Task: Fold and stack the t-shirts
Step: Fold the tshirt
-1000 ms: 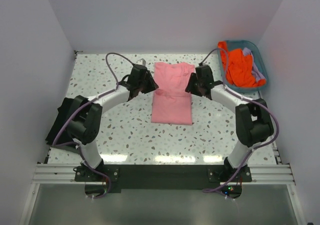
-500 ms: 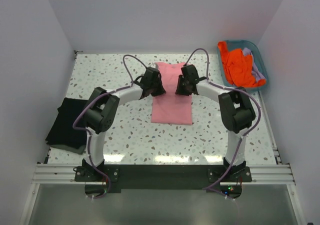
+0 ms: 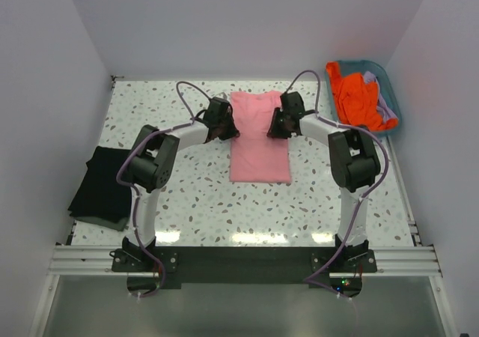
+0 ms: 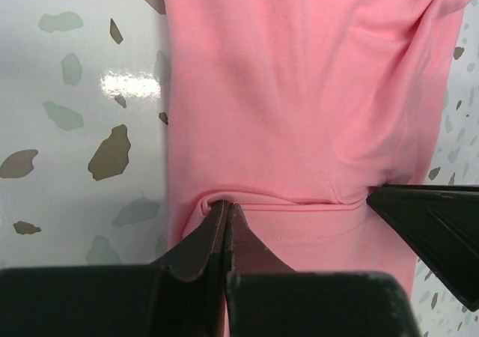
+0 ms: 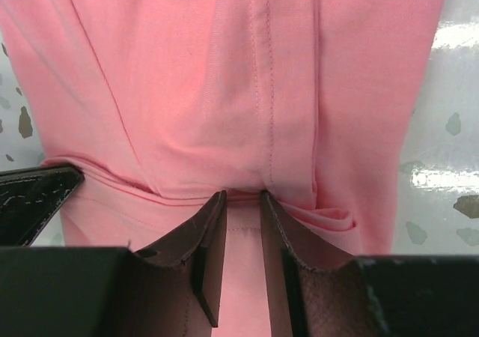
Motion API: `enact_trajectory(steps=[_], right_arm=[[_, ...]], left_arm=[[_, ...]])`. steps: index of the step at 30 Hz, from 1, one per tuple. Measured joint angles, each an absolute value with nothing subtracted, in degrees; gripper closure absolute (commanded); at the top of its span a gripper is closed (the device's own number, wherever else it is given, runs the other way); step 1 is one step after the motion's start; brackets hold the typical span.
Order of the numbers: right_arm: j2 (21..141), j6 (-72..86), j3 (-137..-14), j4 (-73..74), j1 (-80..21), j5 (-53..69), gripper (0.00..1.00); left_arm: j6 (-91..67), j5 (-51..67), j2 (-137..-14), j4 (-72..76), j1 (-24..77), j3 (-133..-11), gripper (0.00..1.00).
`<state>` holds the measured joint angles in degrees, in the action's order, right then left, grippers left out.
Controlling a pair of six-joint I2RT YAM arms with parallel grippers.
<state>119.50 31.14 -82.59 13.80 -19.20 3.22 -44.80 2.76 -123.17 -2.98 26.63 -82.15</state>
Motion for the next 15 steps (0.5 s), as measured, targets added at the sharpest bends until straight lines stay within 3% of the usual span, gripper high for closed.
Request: enact_trajectory(steps=[11, 15], right_arm=[[119.48, 32.51, -81.36, 11.64, -13.63, 11.25, 0.68], [119.37, 32.49, -80.93, 10.92, -13.06, 13.34, 0.61]], left_arm=[[-44.82, 2.81, -123.22, -2.63, 26.57, -82.08, 1.0], [-44.36, 3.2, -123.22, -2.66, 26.26, -82.08, 0.97]])
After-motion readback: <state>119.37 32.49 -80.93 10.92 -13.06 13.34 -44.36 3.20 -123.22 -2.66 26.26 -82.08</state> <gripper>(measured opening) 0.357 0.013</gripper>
